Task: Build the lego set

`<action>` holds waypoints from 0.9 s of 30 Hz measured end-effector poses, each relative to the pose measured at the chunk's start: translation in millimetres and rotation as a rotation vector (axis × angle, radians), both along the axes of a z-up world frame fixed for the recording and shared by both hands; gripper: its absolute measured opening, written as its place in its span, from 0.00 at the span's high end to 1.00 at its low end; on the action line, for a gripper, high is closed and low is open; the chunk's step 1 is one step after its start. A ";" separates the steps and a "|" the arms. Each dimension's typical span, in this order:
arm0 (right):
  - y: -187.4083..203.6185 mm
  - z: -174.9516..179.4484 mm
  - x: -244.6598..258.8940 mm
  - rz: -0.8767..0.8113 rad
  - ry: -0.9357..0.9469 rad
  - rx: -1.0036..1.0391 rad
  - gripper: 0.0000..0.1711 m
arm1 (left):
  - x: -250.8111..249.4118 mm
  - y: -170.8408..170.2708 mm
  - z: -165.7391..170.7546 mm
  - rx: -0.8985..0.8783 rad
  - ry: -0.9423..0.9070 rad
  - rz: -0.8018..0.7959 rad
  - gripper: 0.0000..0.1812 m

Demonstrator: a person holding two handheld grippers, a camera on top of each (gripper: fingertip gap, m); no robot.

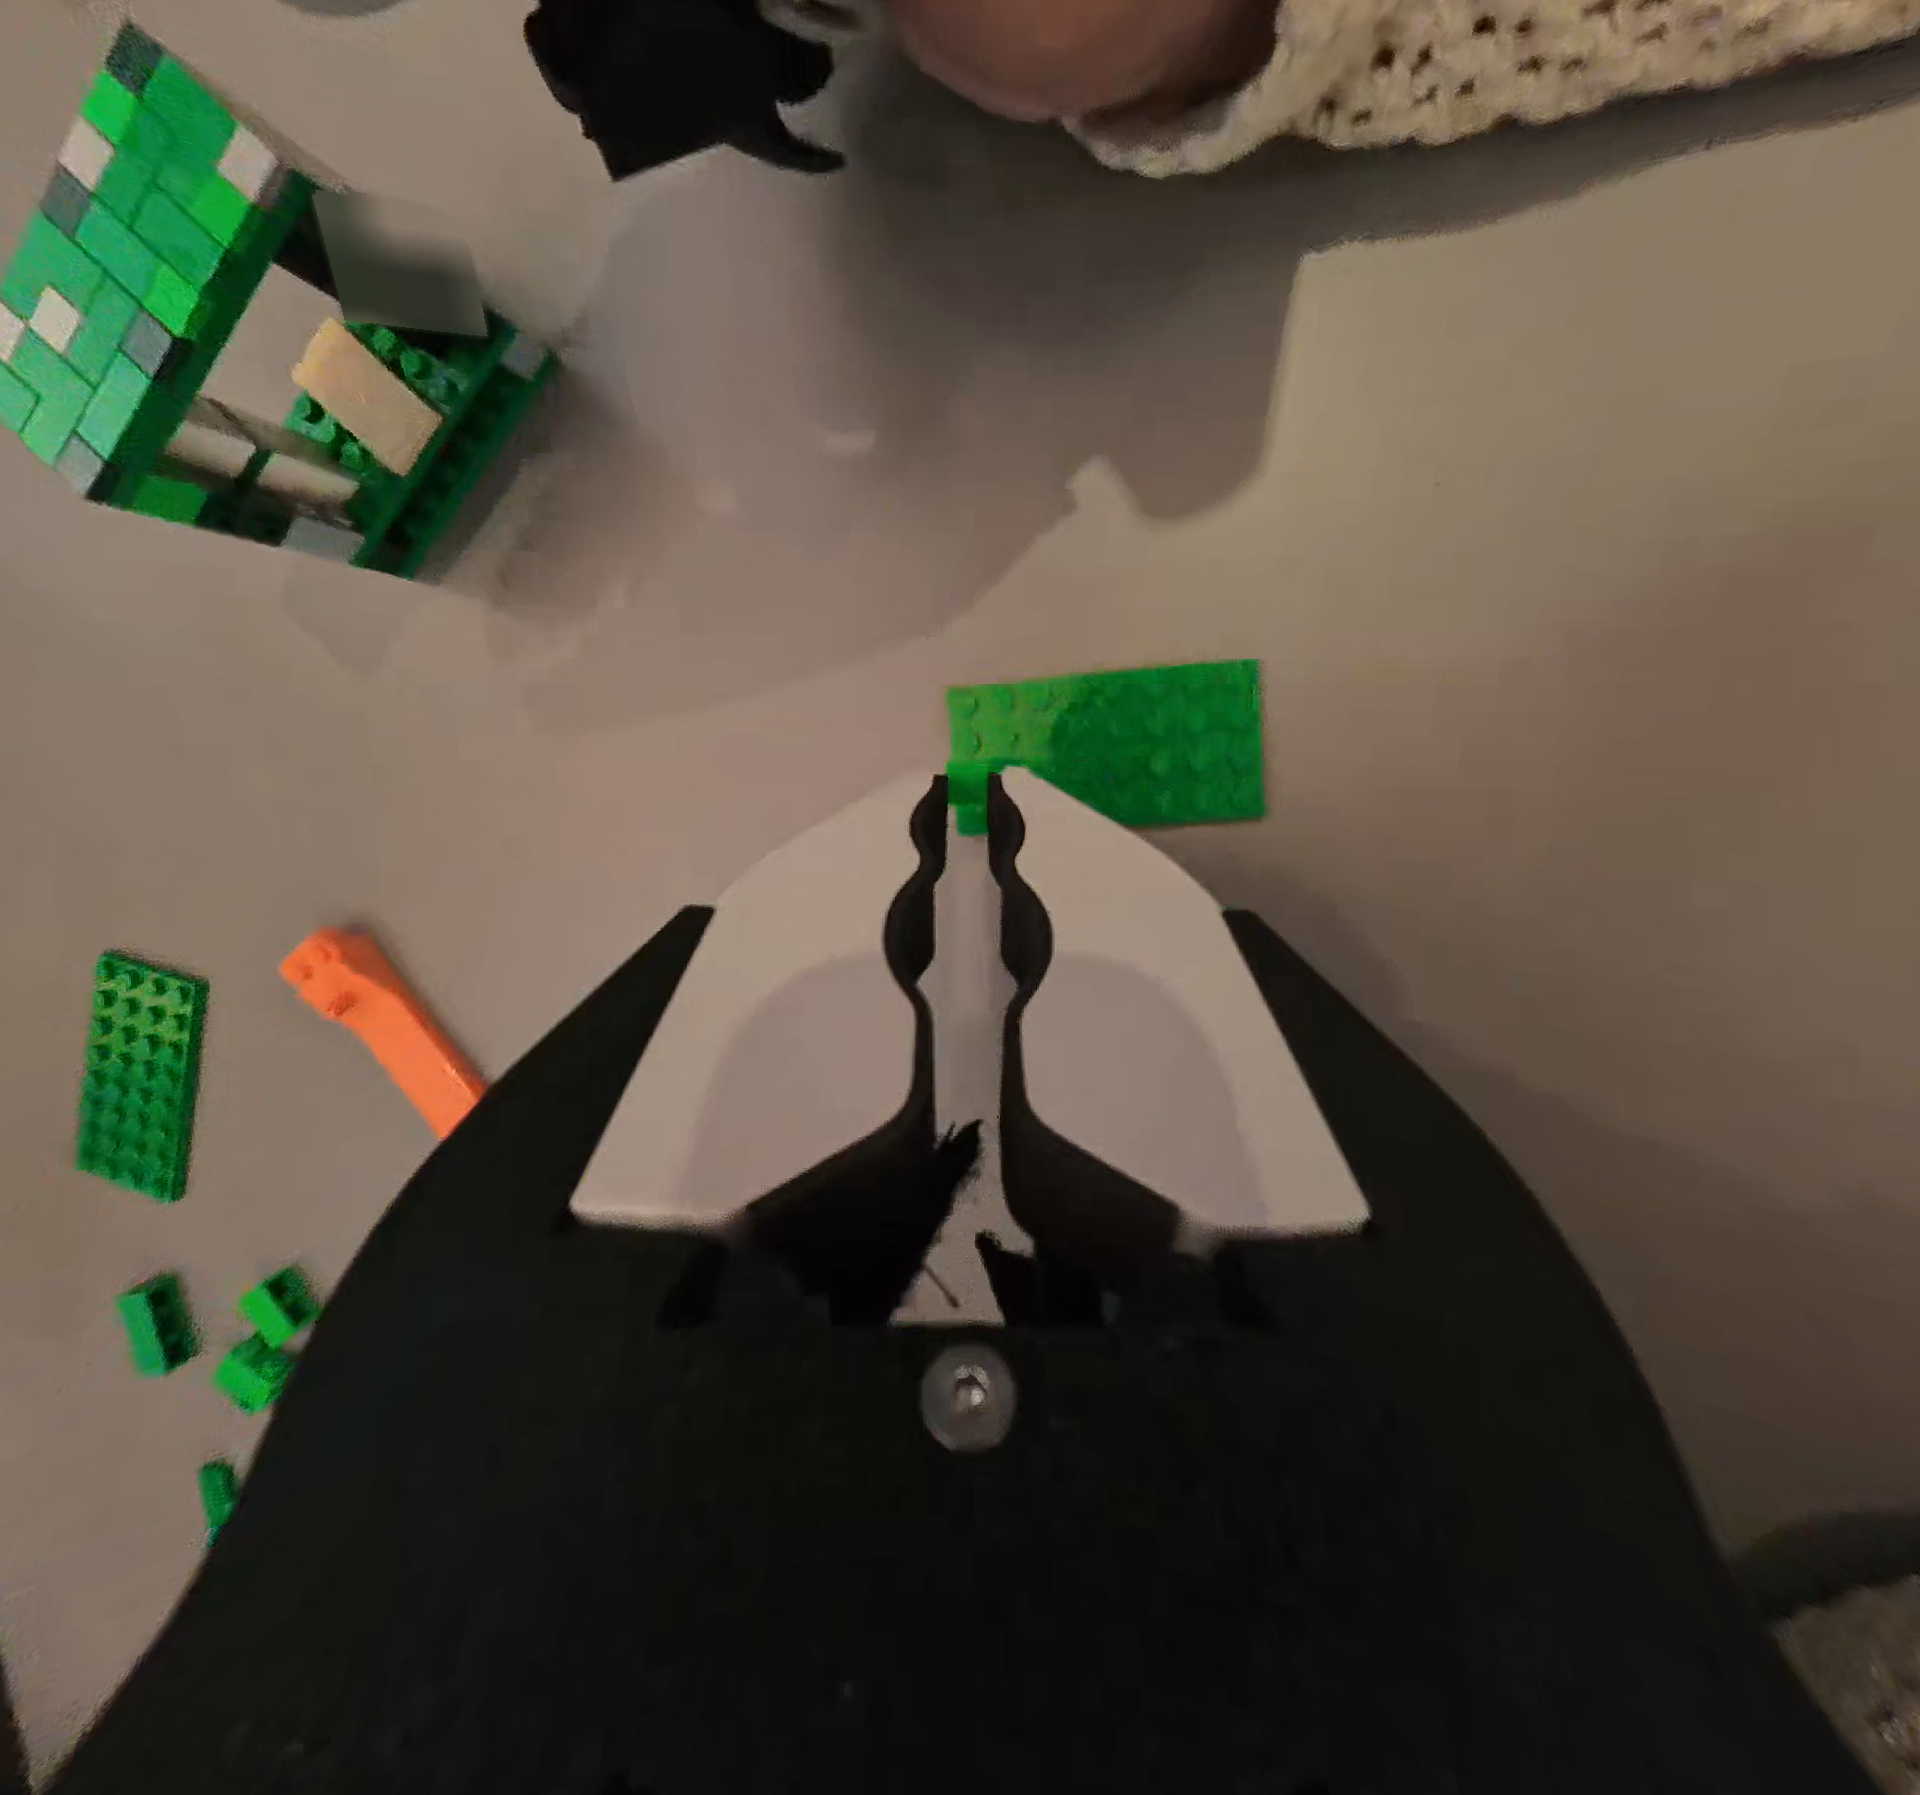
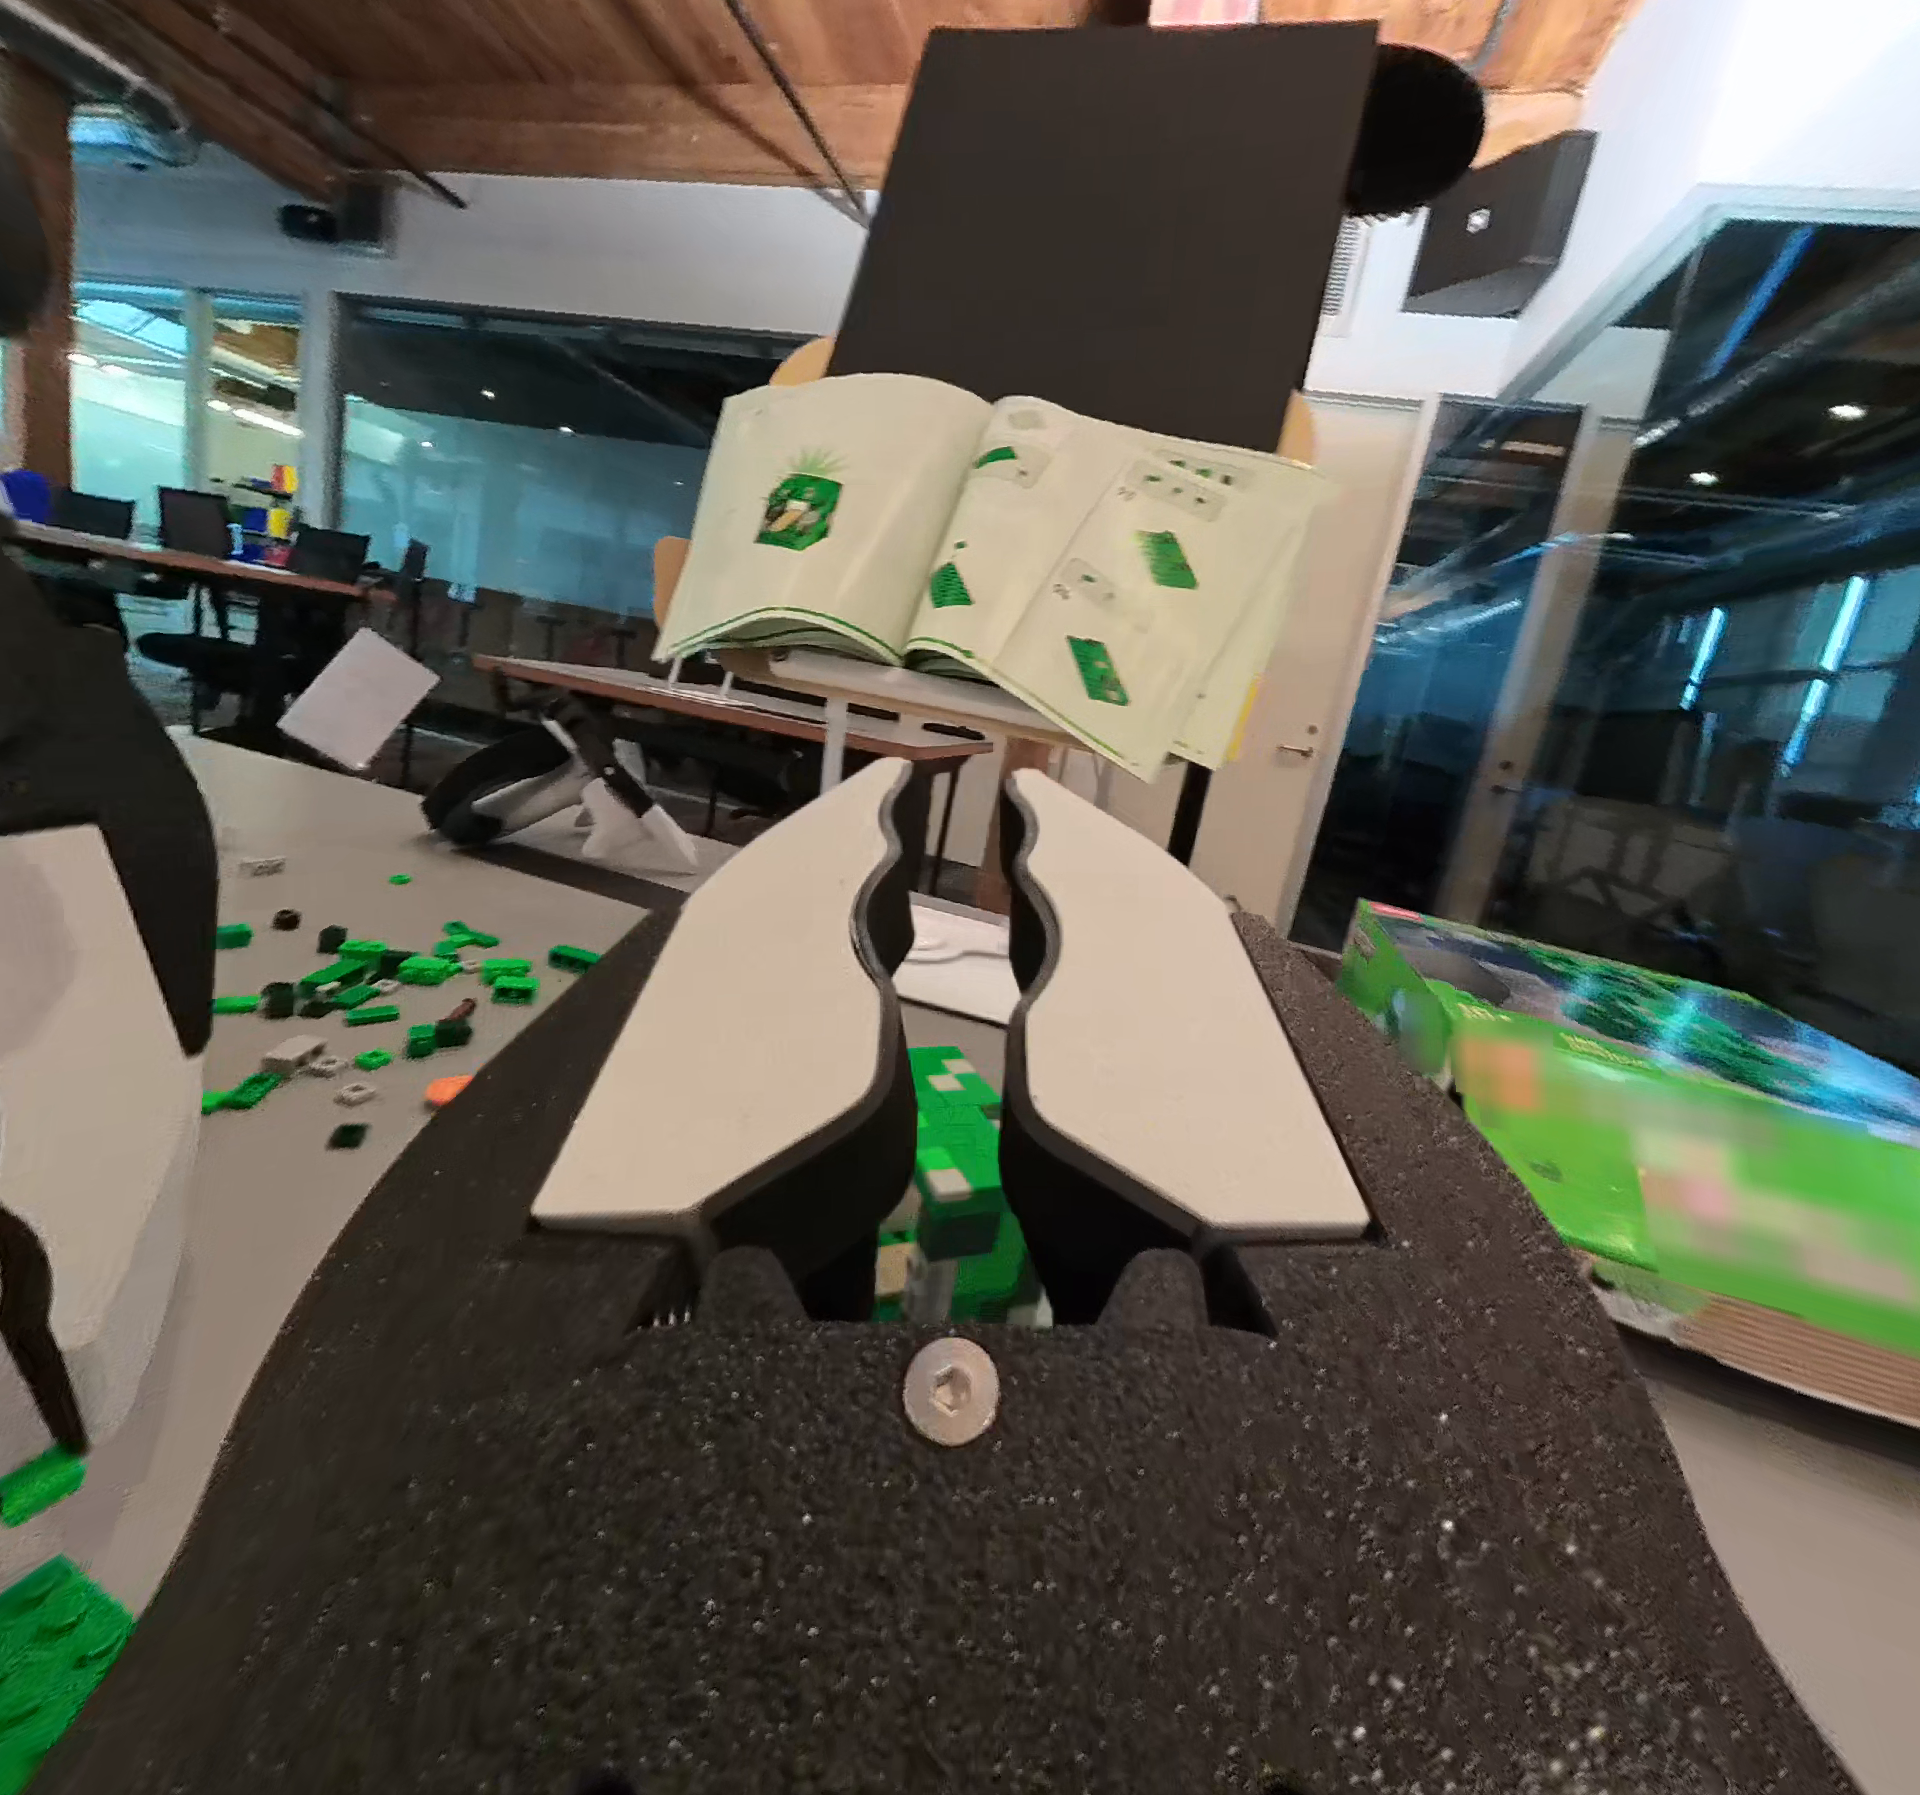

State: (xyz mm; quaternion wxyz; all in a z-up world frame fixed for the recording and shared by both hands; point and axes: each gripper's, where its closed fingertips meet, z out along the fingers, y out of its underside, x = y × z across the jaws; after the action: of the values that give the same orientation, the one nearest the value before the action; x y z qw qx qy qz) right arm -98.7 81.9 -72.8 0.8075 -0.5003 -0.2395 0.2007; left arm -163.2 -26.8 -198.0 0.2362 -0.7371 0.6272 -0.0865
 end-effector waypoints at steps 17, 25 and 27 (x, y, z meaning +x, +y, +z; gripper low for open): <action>20.3 -4.3 13.2 -0.060 0.028 -0.045 0.93 | 12.5 7.5 -26.0 -0.106 0.091 0.050 0.96; 20.6 -6.9 7.2 -0.047 0.020 -0.055 0.93 | 11.0 8.5 -26.5 -0.114 0.070 0.072 0.96; 20.9 -7.6 6.1 -0.045 0.019 -0.059 0.93 | 10.8 8.7 -26.5 -0.111 0.065 0.074 0.96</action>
State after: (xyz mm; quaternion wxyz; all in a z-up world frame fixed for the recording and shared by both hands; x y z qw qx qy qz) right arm -92.6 102.8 -80.4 0.7991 -0.5270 -0.2144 0.1940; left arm -152.3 -18.1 -224.5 0.1774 -0.7742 0.6011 -0.0885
